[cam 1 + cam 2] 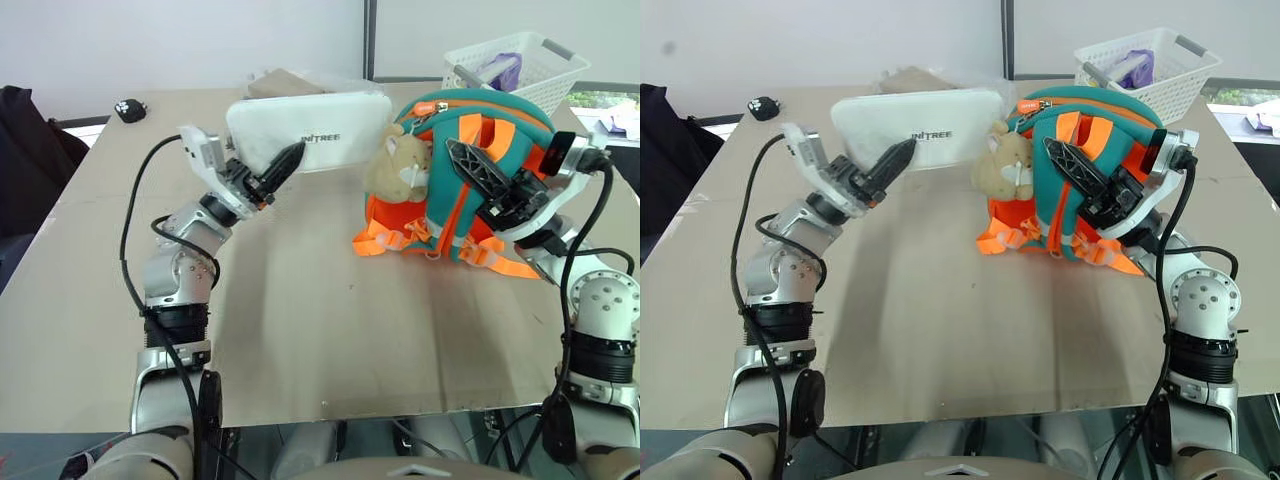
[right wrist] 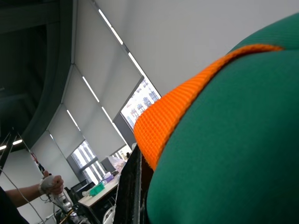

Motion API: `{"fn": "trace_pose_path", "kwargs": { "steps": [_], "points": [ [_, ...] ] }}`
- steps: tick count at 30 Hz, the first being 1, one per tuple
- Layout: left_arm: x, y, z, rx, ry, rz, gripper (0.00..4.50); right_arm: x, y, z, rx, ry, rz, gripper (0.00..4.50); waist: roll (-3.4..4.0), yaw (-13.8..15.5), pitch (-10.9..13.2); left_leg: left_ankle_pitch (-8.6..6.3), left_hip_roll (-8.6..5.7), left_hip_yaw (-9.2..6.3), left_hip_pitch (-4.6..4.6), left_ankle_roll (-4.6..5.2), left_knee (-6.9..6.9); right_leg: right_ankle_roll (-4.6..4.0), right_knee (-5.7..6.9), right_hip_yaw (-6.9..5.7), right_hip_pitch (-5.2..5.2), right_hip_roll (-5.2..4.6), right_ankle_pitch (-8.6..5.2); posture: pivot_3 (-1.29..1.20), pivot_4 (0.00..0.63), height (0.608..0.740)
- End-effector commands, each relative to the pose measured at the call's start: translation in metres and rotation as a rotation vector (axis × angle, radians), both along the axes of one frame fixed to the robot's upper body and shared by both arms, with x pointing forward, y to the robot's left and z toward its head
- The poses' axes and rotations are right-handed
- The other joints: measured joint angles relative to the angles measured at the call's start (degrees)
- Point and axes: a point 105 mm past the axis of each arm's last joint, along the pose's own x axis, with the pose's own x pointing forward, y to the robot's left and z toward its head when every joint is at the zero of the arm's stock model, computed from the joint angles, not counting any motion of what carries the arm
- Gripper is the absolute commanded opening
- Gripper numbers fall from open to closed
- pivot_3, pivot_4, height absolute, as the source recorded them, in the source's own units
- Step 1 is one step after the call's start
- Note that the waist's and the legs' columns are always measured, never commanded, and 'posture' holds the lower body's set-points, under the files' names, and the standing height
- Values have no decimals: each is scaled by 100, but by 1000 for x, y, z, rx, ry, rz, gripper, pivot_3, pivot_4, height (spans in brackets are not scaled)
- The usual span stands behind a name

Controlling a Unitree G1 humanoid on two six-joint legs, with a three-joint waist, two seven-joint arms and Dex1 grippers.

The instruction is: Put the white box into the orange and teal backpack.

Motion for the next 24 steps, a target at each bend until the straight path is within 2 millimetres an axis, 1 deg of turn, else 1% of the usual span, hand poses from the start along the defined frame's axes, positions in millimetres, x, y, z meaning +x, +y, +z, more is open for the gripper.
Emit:
{"fn": "trace_pose_path", "kwargs": {
  "steps": [1,3,5,7,9,12,14,15,17,18,19,20,22,24],
  "points": [
    [-9,-13,7,61,-69,-150,2546,-8,-6,12,31,-67,-24,37,0,-6,0,0,0,0,0,0,1,0,2,0,0,0,0,0,150,740],
    [-13,-19,8,71,-78,-229,2546,-6,-9,5,26,-47,-47,37,0,4,0,0,0,-2,0,0,3,0,3,-1,1,0,0,0,150,740],
    [-14,-22,5,102,-77,-266,2546,-4,-11,-1,6,-37,-62,37,-1,6,0,0,-1,-5,-4,0,9,0,4,-3,1,-1,0,0,150,740],
    [-11,-34,-2,172,-73,-303,2546,-4,-10,-2,5,-35,-64,37,-1,9,0,0,-2,-5,-5,1,13,0,4,-4,1,-2,0,0,150,740],
    [-3,-50,-6,242,-94,-300,2546,-4,-7,-2,10,-37,-61,37,-1,29,0,0,-3,-9,-7,1,22,0,6,-8,4,-2,0,0,150,740],
    [-2,-66,-7,285,-126,-355,2546,-4,-5,0,17,-39,-60,37,-1,25,-1,-1,-5,-16,-6,1,33,1,7,-14,15,-5,0,0,150,740],
    [12,-88,-2,294,-141,-327,2546,-5,-2,0,22,-42,-58,37,-1,23,-1,-1,-6,-15,-5,1,35,1,8,-13,15,-5,0,0,150,740],
    [17,-95,0,296,-143,-315,2546,-5,-1,1,24,-43,-57,37,-2,29,0,-1,-6,-18,-7,1,35,1,8,-15,15,-5,0,0,150,740],
    [27,-126,5,303,-142,-308,2546,-7,2,0,34,-40,-58,37,-7,59,3,-1,-8,-25,-12,1,46,1,11,-26,16,-7,0,0,150,740],
    [26,-143,10,300,-166,-327,2546,-7,3,0,36,-38,-59,37,-7,55,3,-1,-13,-33,-22,1,55,2,11,-37,16,-9,1,0,150,740],
    [24,-154,17,276,-203,-340,3046,-8,4,-1,37,-36,-60,11,-7,46,4,-1,-17,-34,-25,1,58,3,11,-41,16,-12,1,0,150,740],
    [21,-160,22,248,-235,-350,3566,-8,5,-2,39,-34,-61,0,-8,33,4,-1,-25,-34,-25,2,57,3,11,-41,14,-17,1,0,150,740],
    [16,-164,24,201,-268,-337,4417,-8,6,-2,34,-37,-72,0,-7,-12,4,-1,-29,-33,-27,3,55,4,11,-37,5,-19,1,0,150,740],
    [17,-153,17,167,-265,-261,4417,-8,4,1,44,-41,-89,0,-7,-98,3,-1,-30,-30,-26,2,52,5,22,-11,-9,-14,2,0,150,740]
  ]
}}
